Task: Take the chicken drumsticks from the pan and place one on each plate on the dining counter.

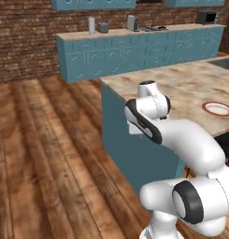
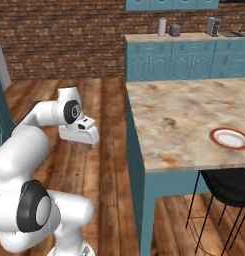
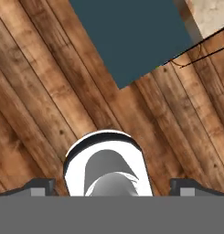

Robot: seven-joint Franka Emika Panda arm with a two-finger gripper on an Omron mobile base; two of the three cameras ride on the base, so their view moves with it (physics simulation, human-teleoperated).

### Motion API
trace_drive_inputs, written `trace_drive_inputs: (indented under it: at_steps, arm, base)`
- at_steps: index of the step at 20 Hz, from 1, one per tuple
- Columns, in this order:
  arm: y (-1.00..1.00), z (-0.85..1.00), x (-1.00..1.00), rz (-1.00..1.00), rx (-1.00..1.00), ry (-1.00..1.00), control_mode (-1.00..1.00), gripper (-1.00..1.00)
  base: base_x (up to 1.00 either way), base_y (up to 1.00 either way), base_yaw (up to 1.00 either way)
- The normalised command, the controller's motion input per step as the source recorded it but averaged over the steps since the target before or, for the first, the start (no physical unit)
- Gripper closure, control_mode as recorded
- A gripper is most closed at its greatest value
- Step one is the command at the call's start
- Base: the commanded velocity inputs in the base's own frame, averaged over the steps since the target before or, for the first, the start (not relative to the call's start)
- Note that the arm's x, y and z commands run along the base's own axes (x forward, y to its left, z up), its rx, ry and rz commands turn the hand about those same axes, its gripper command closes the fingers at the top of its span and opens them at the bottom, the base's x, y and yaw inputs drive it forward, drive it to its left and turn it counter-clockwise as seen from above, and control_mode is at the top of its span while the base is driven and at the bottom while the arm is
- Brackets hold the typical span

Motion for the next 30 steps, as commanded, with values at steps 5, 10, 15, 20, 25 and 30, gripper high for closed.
trace_drive_inputs:
  at_steps: [5, 10, 15, 20, 25, 30]
  arm:
    - [0.0, 0.0, 0.0, 0.0, 0.0, 0.0, 1.0, -1.0]
    - [0.0, 0.0, 0.0, 0.0, 0.0, 0.0, 1.0, -1.0]
    - [0.0, 0.0, 0.0, 0.0, 0.0, 0.0, 1.0, -1.0]
    - [0.0, 0.0, 0.0, 0.0, 0.0, 0.0, 1.0, -1.0]
    - [0.0, 0.0, 0.0, 0.0, 0.0, 0.0, 1.0, -1.0]
    - [0.0, 0.0, 0.0, 0.0, 0.0, 0.0, 1.0, -1.0]
  base:
    - [1.0, 1.0, -0.45]
    - [1.0, 1.0, -0.39]
    - [1.0, 1.0, -0.4]
    - [1.0, 1.0, -0.16]
    - [0.93, 1.0, 0.21]
    - [0.84, 0.98, 0.4]
